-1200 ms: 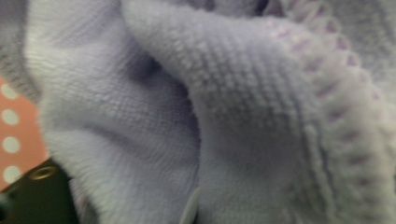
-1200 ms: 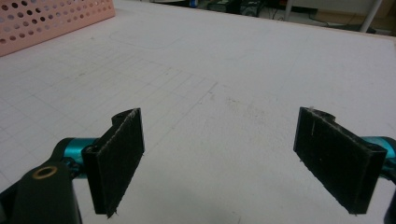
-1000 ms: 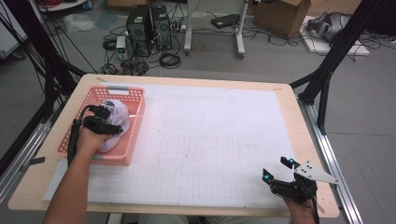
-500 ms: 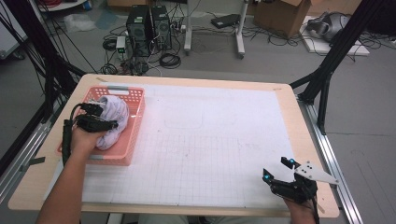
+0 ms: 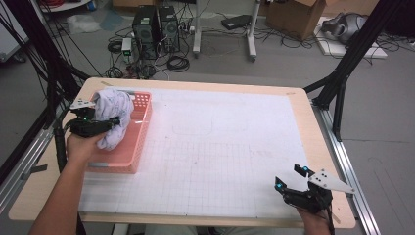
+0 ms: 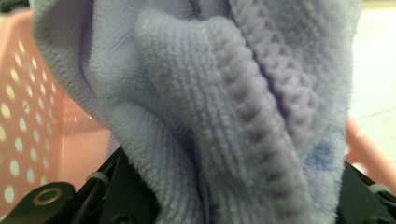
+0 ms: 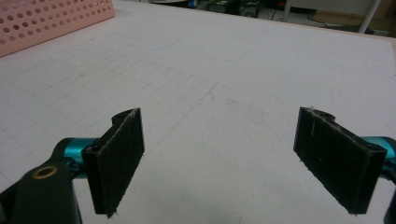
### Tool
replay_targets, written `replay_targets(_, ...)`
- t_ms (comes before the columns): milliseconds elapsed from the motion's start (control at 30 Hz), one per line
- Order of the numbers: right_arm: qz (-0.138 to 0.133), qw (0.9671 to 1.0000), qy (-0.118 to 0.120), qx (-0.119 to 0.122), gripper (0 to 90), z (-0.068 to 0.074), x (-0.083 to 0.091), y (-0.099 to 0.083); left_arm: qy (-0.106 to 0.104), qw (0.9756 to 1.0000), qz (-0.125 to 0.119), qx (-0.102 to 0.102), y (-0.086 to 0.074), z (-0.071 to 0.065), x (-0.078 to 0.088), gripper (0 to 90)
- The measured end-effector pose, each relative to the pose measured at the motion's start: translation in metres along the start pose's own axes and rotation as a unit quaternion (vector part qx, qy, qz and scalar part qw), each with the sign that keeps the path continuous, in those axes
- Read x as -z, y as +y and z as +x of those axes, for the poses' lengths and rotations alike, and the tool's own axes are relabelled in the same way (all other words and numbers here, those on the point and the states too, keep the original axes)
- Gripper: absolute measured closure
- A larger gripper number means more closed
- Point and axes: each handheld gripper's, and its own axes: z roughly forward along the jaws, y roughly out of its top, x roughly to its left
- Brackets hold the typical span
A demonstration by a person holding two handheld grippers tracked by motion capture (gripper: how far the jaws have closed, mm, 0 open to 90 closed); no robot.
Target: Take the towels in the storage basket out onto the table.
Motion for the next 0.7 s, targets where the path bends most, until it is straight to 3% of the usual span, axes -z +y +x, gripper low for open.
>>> replay_targets(100,0.0,1.0,0.0,0.0,15.0,0.0,0.0,0.0,-0.015,0.9993,-0.034,0.007,0.002,0.0,0.007,58.0)
replay_targets(267,0.0,1.0,0.001,-0.001,15.0,0.0,0.0,0.0,-0.032,0.9958,-0.085,0.011,0.006,-0.002,0.018,58.0)
replay_targets(700,0.0,1.0,0.002,-0.002,15.1,0.001,0.0,0.0,-0.083,0.9867,-0.14,-0.002,0.016,-0.019,0.036,57.9)
